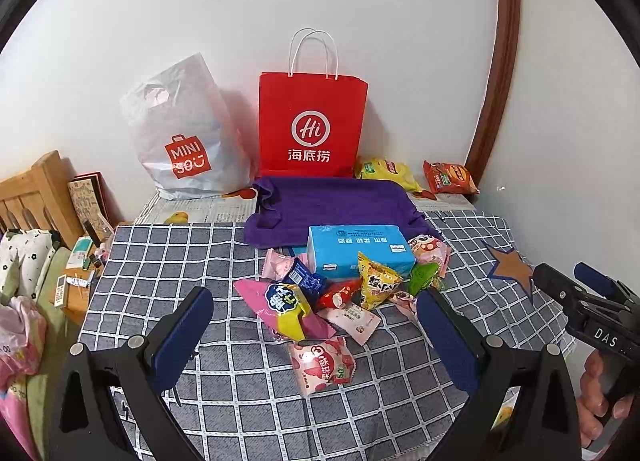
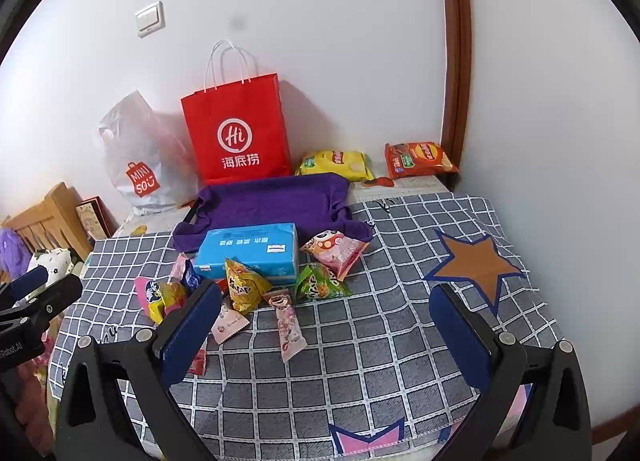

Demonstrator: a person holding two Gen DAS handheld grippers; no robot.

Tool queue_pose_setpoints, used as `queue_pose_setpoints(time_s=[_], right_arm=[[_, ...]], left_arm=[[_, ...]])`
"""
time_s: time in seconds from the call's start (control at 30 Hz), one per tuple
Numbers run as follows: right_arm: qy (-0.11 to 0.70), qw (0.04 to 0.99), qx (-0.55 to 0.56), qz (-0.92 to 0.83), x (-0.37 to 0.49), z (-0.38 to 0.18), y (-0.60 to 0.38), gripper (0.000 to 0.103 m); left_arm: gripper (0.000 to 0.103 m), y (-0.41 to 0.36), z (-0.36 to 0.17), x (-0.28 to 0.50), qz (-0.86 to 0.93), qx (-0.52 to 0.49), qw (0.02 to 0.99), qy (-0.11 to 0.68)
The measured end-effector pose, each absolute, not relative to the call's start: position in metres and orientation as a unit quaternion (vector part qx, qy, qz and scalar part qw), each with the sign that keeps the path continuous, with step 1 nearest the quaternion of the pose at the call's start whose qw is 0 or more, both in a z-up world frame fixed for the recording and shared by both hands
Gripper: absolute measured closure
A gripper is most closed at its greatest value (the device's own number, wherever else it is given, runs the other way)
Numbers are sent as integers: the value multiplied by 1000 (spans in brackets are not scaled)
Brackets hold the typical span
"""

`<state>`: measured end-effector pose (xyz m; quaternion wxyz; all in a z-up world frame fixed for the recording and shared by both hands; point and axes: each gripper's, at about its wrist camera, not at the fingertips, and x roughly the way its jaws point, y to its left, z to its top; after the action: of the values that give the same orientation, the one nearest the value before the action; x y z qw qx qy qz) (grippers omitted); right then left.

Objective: Organize snacks

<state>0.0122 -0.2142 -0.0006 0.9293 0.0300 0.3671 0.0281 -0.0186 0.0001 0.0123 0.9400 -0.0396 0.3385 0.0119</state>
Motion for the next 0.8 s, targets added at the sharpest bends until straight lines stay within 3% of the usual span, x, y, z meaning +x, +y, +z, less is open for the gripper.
queue_pose_setpoints(time_s=[0.8], right_arm=[[362, 931, 24, 32, 2, 4, -210, 0]], left_arm=[[1, -1, 11, -24, 12, -41, 941, 336]])
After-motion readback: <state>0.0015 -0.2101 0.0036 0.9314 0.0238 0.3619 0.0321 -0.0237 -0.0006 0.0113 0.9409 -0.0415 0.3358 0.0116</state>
